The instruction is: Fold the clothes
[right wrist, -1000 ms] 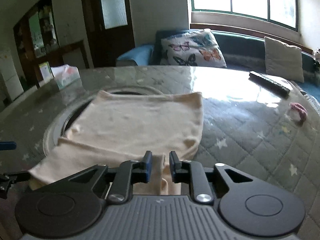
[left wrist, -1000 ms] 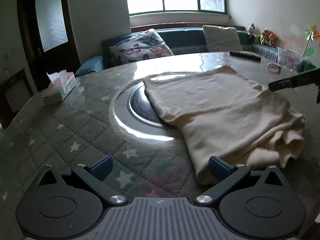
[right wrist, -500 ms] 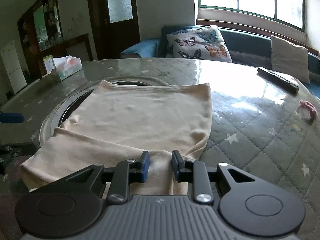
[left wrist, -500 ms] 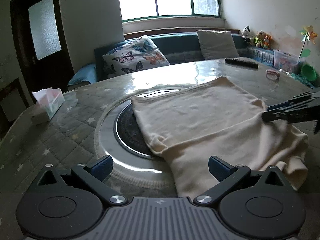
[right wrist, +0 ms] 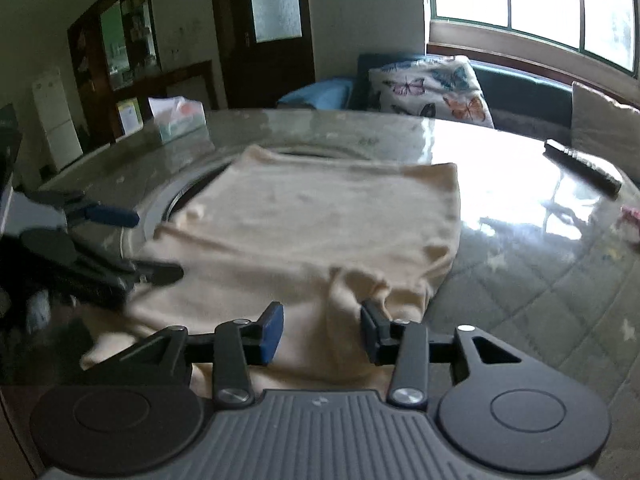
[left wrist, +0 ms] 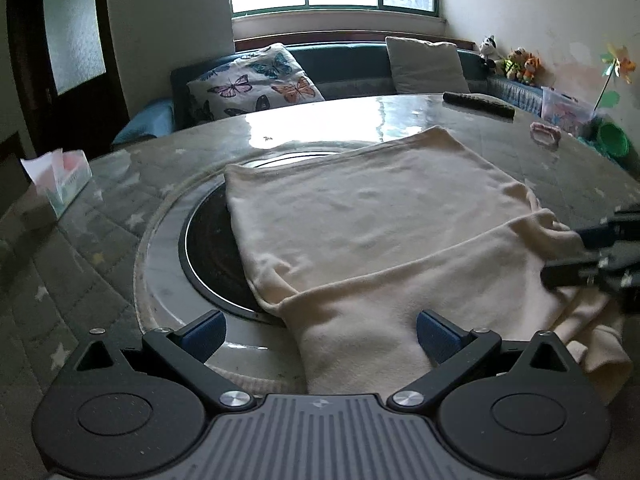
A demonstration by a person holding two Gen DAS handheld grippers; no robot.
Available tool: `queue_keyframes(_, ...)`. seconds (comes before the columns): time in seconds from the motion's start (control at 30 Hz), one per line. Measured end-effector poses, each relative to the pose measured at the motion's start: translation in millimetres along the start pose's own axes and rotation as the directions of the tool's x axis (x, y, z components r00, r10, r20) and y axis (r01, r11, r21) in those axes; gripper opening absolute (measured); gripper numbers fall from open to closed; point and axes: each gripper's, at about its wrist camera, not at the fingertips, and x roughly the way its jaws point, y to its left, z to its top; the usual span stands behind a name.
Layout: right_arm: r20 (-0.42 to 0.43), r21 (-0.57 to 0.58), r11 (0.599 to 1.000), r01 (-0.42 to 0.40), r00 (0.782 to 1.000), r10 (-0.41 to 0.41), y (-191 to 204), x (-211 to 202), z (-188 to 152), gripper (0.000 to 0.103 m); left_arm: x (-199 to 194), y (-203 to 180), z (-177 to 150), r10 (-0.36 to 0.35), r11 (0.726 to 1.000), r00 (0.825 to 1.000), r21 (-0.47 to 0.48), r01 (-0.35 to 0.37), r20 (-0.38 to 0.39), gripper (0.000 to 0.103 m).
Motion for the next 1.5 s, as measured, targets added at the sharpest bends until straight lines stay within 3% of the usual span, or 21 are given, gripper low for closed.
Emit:
queue_keyframes(0.27,0.023,-0.008,1.0,-0.01,1.0,0.01,2.3,-7.3,-2.0,0.053,1.9,4.6,-1.6,-0.021,0.999,1.0,-0.051,0.021,-0.01,0.103)
queue_keyframes(0.4,0.004,-0.016,1.0,0.006,1.0,-0.006,2.6,-7.0,-4.2,0.054,-3.6,0.2,-2.3,0.001,1.0,1.0,-0.024,-0.002,-0.001,0.103)
queue_keyframes(0.57,0.041,-0.014,1.0,0.015,0.999,-0.014,3.3,-17.6,1.6,0.055,-13.8,-8.9,-2.1,0.037,0.999,0.999,0.023,-0.037,0.024,0.103)
queue_keyframes(0.67,0.036,0.011,0.999,0.041,0.998,-0.041,0.7,-18.0,2.8,0.054,-24.2,-15.1,-3.1,0.006,0.999,0.999,0.053,-0.009,0.053,0.103)
queue_keyframes(0.77,0.015,0.05,0.998,0.045,0.999,-0.046,-5.5,-19.5,-3.2,0.051,-36.8,-22.6,-7.4,-0.04,0.994,0.996,0.103,0.032,0.079,0.103)
queue_keyframes(0.9,-0.006,0.065,0.997,0.048,0.999,-0.048,-9.7,-22.6,-8.9,0.034,-48.7,-32.6,-15.3,-0.101,0.98,0.99,0.18,0.083,0.096,0.102)
queue_keyframes(0.93,-0.007,0.07,0.996,0.055,0.999,-0.054,-11.0,-22.9,-8.6,0.025,-50.5,-34.9,-17.2,-0.114,0.976,0.989,0.196,0.093,0.096,0.099)
queue_keyframes(1.03,-0.007,0.086,0.994,0.064,0.998,-0.064,-14.8,-24.2,-6.1,0.01,-54.1,-40.1,-23.3,-0.144,0.965,0.986,0.233,0.12,0.087,0.088)
queue_keyframes(1.1,0.001,0.1,0.993,0.058,0.998,-0.059,-16.7,-26.6,-2.0,0.008,-54.8,-41.6,-26.7,-0.156,0.96,0.985,0.245,0.132,0.079,0.079)
queue_keyframes(1.27,0.044,0.082,0.995,0.049,0.998,-0.052,-10.8,-39.2,10.5,0.007,-55.3,-46.8,-33.0,-0.204,0.938,0.977,0.297,0.179,0.057,0.042)
queue_keyframes(1.33,0.053,0.074,0.996,0.05,0.997,-0.054,-8.0,-43.3,13.0,0.007,-54.0,-48.0,-35.0,-0.211,0.932,0.976,0.313,0.185,0.051,0.019)
queue_keyframes(1.43,0.06,0.072,0.996,0.05,0.997,-0.054,-5.1,-49.3,14.0,0.007,-56.8,-45.8,-36.2,-0.215,0.932,0.975,0.311,0.186,0.061,0.004)
queue_keyframes(1.5,0.06,0.078,0.996,0.051,0.997,-0.056,-4.3,-52.6,12.0,0.007,-61.7,-42.9,-35.9,-0.213,0.935,0.974,0.306,0.18,0.078,0.002)
